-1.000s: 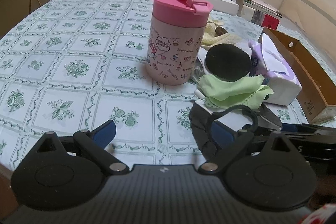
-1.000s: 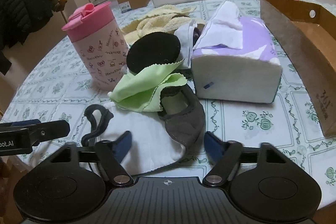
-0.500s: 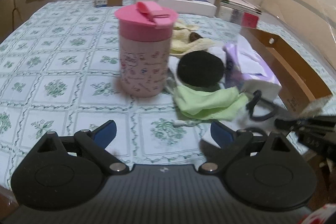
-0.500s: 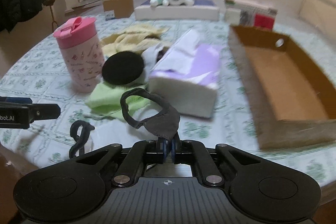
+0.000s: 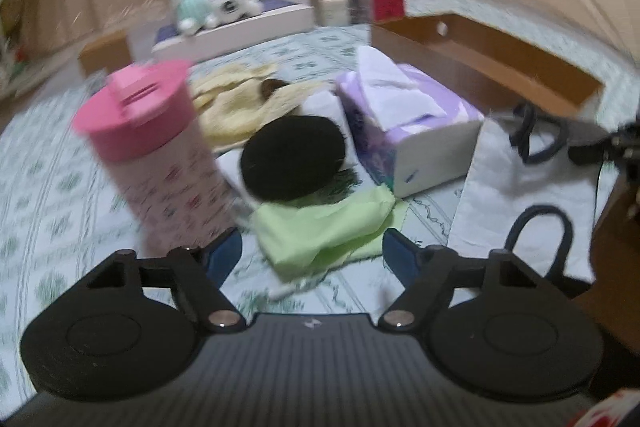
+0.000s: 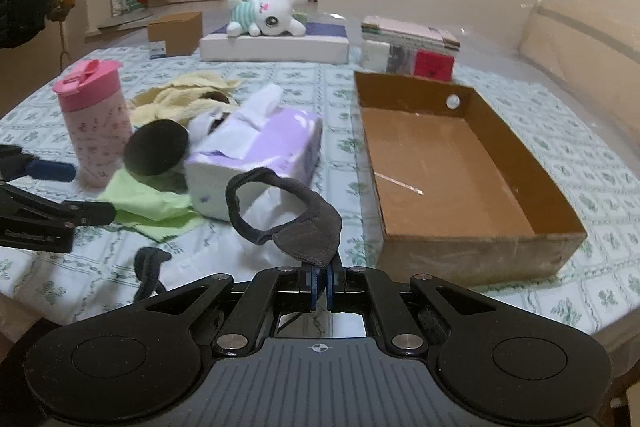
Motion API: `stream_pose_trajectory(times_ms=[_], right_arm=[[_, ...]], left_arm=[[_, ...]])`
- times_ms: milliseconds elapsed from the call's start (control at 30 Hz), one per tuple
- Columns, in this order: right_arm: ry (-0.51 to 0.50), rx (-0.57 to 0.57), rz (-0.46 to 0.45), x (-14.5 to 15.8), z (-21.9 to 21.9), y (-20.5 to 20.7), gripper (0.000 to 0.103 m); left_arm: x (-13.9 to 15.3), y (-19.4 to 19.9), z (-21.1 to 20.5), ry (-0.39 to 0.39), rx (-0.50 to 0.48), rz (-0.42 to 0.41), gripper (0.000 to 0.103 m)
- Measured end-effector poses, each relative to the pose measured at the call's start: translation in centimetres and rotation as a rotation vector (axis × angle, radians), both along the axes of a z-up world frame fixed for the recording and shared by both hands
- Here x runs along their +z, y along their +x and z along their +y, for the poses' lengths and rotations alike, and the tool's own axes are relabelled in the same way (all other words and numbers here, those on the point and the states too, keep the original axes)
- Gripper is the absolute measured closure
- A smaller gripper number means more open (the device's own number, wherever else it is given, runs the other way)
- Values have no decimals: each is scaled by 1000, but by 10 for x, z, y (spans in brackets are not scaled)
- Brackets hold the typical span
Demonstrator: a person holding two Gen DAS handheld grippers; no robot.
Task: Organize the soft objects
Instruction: 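Grasp the dark grey face mask with the right gripper while the left gripper grasps the light green cloth, then carry the mask and green cloth into the cardboard box and open both grippers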
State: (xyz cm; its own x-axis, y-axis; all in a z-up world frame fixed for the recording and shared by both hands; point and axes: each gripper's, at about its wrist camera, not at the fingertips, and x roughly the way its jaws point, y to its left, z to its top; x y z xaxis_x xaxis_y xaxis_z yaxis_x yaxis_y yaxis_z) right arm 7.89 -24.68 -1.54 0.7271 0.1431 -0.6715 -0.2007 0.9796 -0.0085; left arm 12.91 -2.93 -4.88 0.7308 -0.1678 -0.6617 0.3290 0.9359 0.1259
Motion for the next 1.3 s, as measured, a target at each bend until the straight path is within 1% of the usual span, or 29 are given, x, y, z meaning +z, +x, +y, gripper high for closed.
stream_pose_trajectory(times_ms=[33, 133, 167, 200, 233, 300, 333, 400, 467, 600, 767, 867, 1067, 1200, 1300], right_arm=[[3, -3, 4, -1, -1, 1, 99], [11, -4, 11, -5, -3, 3, 99], [12, -4, 11, -5, -3, 4, 99], [15, -5, 13, -6, -3, 4, 99], [19, -5, 14, -6, -4, 5, 99], [23, -7, 15, -7, -5, 5, 99], [28, -9, 15, -7, -7, 5, 99], [44, -15, 16, -5, -9, 4, 99], [52, -19, 9, -2, -11, 1, 99], [61, -17, -27, 10, -13, -7, 99], [67, -21, -98, 36, -18, -20, 99], [73, -26, -137, 50, -25, -25, 99], [90, -48, -204, 75, -49, -27, 99], [156, -80, -230, 96, -80, -16, 99], [185, -106, -262, 112, -105, -4, 99]], left_arm=[[-4, 3, -6, 42, -23, -9, 33], [-13, 10, -16, 130, -69, -19, 43], [-17, 13, -19, 156, -83, -17, 51], [-20, 15, -21, 175, -91, -13, 62], [-23, 17, -22, 196, -98, -8, 66], [-26, 19, -21, 209, -105, 4, 79], [-26, 20, -19, 203, -104, 10, 83], [-22, 20, -17, 194, -100, 17, 96], [-15, 18, -14, 183, -98, 15, 98], [9, 11, -10, 118, -106, 15, 99], [51, 4, -4, -6, -101, -1, 99], [75, 2, -7, -41, -113, -23, 99], [112, 10, -33, -98, -168, -47, 99], [129, 19, -59, -142, -217, -52, 99], [138, 28, -86, -164, -254, -57, 99]])
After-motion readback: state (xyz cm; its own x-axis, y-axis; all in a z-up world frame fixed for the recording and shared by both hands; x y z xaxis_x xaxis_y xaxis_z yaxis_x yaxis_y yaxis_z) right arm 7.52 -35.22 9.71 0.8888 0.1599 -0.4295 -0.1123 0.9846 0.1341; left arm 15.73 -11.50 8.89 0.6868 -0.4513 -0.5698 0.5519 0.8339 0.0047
